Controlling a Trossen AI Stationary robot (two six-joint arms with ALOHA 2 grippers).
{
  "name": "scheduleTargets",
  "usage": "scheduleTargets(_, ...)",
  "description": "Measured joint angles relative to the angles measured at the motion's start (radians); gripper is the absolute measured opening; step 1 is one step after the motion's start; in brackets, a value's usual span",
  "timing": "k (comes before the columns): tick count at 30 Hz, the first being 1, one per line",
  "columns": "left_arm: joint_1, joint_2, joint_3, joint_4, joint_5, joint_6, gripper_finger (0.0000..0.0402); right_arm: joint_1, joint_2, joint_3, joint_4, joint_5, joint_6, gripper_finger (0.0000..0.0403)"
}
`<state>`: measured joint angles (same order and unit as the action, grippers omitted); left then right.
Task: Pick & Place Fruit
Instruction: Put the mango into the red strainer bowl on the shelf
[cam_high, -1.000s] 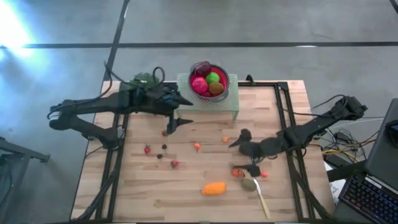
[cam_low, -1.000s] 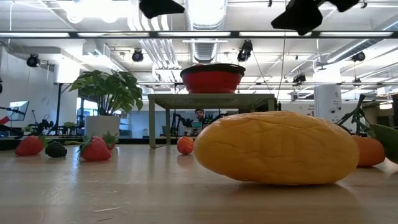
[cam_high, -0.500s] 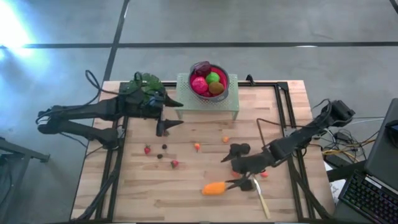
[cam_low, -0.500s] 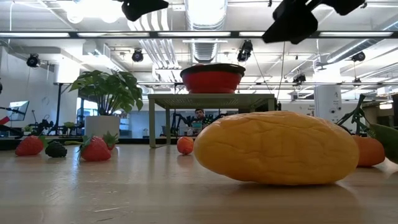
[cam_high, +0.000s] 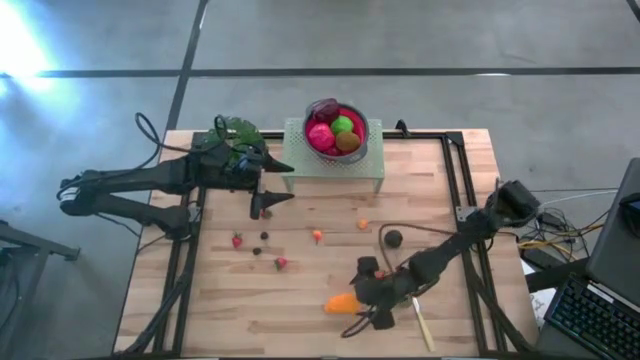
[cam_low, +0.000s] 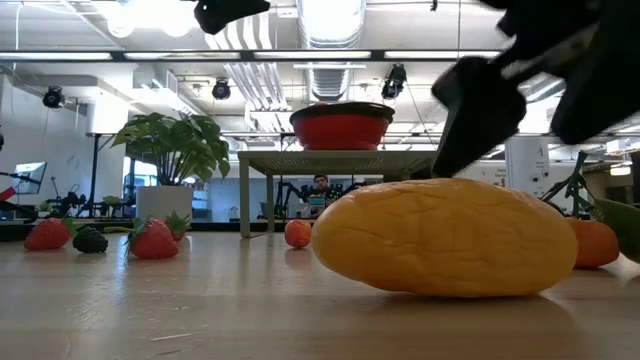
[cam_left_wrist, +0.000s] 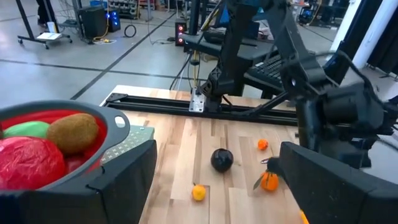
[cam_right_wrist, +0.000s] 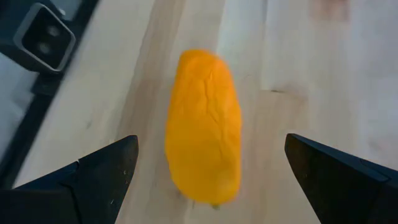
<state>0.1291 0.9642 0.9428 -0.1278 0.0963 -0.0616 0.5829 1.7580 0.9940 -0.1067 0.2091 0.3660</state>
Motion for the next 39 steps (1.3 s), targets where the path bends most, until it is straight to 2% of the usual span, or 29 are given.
scheduleTargets(10, 0.000, 0.000, 0.000, 0.000, 0.000, 0.000, 0.0344, 0.004, 0.183, 0.112, -0.029, 0.001, 0.028, 0.0400)
scheduleTargets(19, 0.000, 0.000, 0.001, -0.003, 0.000, -0.002, 0.0344, 0.004, 0.277, 0.272, -0.271, 0.009, 0.039, 0.0400)
scheduleTargets(24, 0.000, 0.000, 0.001, -0.004, 0.001, -0.003, 0.0344, 0.004, 0.285, 0.313, -0.319, 0.025, 0.029, 0.0390)
scheduleTargets(29, 0.000, 0.000, 0.001, -0.004, 0.001, -0.003, 0.0344, 0.004, 0.281, 0.330, -0.367, 0.028, 0.015, 0.0344)
scheduleTargets(39, 0.000, 0.000, 0.001, -0.004, 0.001, -0.029, 0.0344, 0.002, 0.279, 0.336, -0.415, 0.030, 0.011, 0.0199)
